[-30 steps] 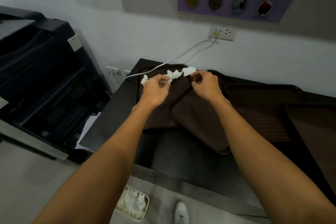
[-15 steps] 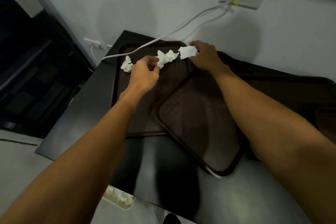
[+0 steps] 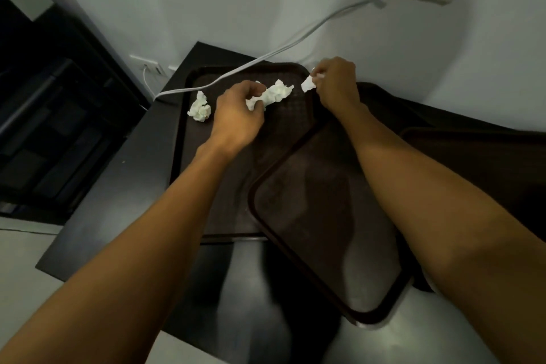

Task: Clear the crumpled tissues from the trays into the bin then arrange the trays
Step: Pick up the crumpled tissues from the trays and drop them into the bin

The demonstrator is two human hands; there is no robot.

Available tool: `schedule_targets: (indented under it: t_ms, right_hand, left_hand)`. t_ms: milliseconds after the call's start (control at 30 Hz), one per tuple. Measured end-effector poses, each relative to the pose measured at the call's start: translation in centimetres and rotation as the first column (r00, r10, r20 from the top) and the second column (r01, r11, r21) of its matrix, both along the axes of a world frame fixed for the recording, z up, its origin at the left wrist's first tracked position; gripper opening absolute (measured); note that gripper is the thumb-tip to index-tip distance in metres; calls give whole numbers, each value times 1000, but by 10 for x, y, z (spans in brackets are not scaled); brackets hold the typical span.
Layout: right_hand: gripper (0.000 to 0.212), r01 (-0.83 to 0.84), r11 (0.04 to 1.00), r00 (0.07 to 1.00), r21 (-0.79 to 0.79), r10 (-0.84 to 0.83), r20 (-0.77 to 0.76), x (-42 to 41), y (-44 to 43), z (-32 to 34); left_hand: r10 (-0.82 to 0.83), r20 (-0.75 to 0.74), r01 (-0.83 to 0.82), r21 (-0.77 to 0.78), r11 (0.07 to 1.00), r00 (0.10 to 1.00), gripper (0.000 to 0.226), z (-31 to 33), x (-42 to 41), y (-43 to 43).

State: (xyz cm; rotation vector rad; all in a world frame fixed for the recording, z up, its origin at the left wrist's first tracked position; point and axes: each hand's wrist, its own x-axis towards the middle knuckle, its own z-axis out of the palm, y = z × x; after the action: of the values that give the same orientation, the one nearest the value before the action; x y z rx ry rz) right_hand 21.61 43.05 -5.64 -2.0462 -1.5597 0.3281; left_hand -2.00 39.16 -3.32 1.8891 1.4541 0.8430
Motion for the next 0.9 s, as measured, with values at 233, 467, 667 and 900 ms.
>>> schedule_targets:
  t_ms: [233, 467, 667, 900]
  right_hand:
    - [13, 87, 968, 988, 234, -54, -143, 6, -34, 22]
    - [15, 76, 962, 983, 261, -28, -183, 15, -74, 29]
    - [15, 91, 954, 977, 287, -30, -212, 20, -88, 29]
    - [14, 120, 942, 964, 313, -34, -265, -2, -101, 35]
  left_hand:
    - [-165, -364, 210, 89, 974, 917, 40, -4, 43, 37]
    - [-131, -746, 286, 82, 955, 653, 46, -15, 71, 64]
    - [-76, -519, 228, 236, 945, 851, 29, -21, 74, 62]
    - [-1, -84, 15, 177, 984, 996, 21, 6, 61, 19]
